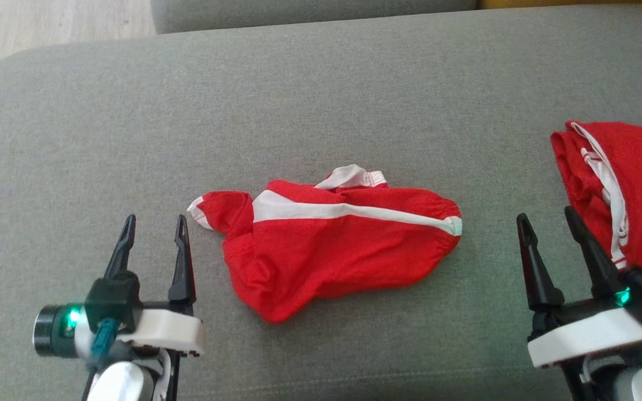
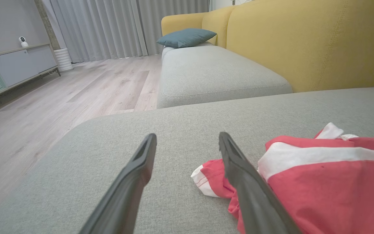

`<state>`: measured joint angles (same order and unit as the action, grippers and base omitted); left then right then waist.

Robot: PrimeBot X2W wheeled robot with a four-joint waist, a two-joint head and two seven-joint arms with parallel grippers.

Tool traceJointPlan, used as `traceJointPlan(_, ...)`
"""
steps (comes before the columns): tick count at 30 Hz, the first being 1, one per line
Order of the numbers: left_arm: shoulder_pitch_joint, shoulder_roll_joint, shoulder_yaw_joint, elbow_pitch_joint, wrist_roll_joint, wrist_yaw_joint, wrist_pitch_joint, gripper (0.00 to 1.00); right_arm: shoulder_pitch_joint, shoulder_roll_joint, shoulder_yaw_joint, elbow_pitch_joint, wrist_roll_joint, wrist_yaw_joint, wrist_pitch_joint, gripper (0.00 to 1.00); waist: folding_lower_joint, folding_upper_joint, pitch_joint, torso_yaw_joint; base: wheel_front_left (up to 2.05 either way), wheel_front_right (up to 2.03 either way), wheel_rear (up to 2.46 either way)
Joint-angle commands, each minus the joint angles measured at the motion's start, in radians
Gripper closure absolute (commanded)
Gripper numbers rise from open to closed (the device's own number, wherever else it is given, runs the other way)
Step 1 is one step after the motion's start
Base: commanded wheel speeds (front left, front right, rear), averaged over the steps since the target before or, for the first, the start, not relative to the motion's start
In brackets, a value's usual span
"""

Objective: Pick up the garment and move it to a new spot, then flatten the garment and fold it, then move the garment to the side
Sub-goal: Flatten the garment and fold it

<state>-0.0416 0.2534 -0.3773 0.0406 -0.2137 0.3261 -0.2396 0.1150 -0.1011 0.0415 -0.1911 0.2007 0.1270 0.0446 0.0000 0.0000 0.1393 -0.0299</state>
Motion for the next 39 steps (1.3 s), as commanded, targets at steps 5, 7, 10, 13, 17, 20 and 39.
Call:
traceJointPlan(5,-0.057,0.031,0.017,-0.032,0.001,-0.014,0.011,0.0,-0.027,-0.01,0.017,-0.039,0.001,0.004,-0.001,0.0,0.0,0.0,0.013,0.001,0.0,0.0,0.0)
traceJointPlan(7,-0.096,0.029,-0.002,-0.036,-0.005,-0.043,0.041,0.0,-0.031,-0.01,0.016,-0.041,0.001,0.004,-0.001,0.0,0.0,0.0,0.024,0.002,0.0,0.0,0.0)
traceJointPlan(10,-0.168,0.013,-0.033,-0.023,-0.028,-0.087,0.129,0.0,-0.038,-0.011,0.019,-0.041,0.001,0.004,-0.002,0.0,0.0,0.0,0.041,0.001,0.0,0.0,0.0)
traceJointPlan(13,-0.239,-0.01,-0.056,0.008,-0.065,-0.128,0.23,0.0,-0.049,-0.011,0.026,-0.039,0.003,0.004,-0.005,0.0,0.0,0.0,0.059,-0.007,0.0,0.0,0.0)
traceJointPlan(17,-0.311,-0.037,-0.068,0.058,-0.133,-0.17,0.361,0.0,-0.06,-0.006,0.03,-0.029,0.008,0.004,-0.01,0.0,0.0,0.0,0.078,-0.025,0.0,0.0,0.0)
traceJointPlan(20,-0.321,-0.037,-0.07,0.073,-0.158,-0.178,0.417,0.0,-0.061,-0.003,0.027,-0.021,0.011,0.004,-0.015,0.0,0.0,0.0,0.083,-0.033,0.0,0.0,0.0)
traceJointPlan(39,-0.301,-0.017,-0.084,0.048,-0.221,-0.197,0.529,1.0,-0.08,-0.007,0.035,0.025,0.02,0.004,-0.017,0.0,0.0,0.0,0.094,-0.046,0.0,0.0,0.0)
